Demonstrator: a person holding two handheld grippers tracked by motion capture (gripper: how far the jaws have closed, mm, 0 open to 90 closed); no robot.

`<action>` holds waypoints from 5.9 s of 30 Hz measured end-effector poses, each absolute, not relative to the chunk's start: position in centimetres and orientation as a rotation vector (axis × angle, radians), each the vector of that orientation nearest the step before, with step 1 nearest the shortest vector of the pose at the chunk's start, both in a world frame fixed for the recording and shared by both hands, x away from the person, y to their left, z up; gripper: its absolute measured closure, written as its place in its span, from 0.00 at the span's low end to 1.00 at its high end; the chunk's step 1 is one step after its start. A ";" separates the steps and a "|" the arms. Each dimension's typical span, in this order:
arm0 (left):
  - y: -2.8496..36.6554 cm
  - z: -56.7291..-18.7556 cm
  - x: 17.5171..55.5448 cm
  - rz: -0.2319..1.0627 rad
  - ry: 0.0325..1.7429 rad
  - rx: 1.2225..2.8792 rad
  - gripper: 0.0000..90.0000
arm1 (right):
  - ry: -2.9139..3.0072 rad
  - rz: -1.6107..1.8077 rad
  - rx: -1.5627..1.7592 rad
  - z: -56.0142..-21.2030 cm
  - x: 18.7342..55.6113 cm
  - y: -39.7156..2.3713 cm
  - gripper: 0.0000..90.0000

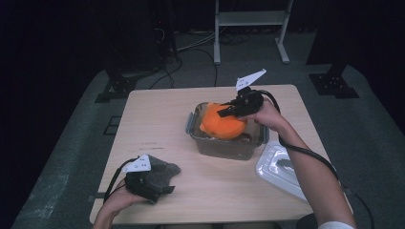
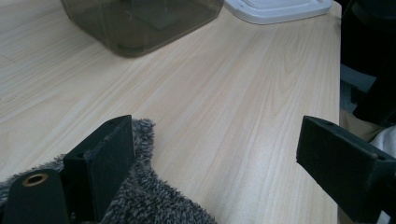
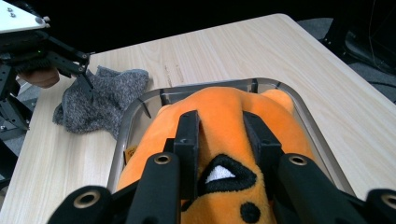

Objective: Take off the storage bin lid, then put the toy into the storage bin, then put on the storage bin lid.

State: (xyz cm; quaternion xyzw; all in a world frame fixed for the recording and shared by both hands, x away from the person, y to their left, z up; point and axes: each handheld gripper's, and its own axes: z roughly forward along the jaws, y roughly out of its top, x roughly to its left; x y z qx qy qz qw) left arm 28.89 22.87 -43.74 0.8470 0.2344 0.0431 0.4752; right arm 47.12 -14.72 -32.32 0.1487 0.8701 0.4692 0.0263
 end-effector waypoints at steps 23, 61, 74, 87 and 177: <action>23.0 -43.7 28.8 0.110 0.576 2.069 0.12 | 2.735 1.379 0.486 -34.1 47.9 -14.0 0.76; 23.1 -43.7 28.8 0.109 0.581 2.064 0.12 | 2.834 1.280 0.492 -35.9 48.2 -12.8 0.69; 23.1 -43.6 28.8 0.115 0.578 2.066 0.12 | 2.850 1.269 0.498 -36.0 48.1 -12.7 0.66; 23.0 -43.6 28.8 0.113 0.576 2.064 0.12 | 2.838 1.345 0.523 -35.7 47.9 -12.9 0.67; 22.2 -43.3 29.2 0.101 0.538 2.048 0.11 | 2.525 1.438 0.895 -43.3 32.5 -34.4 0.42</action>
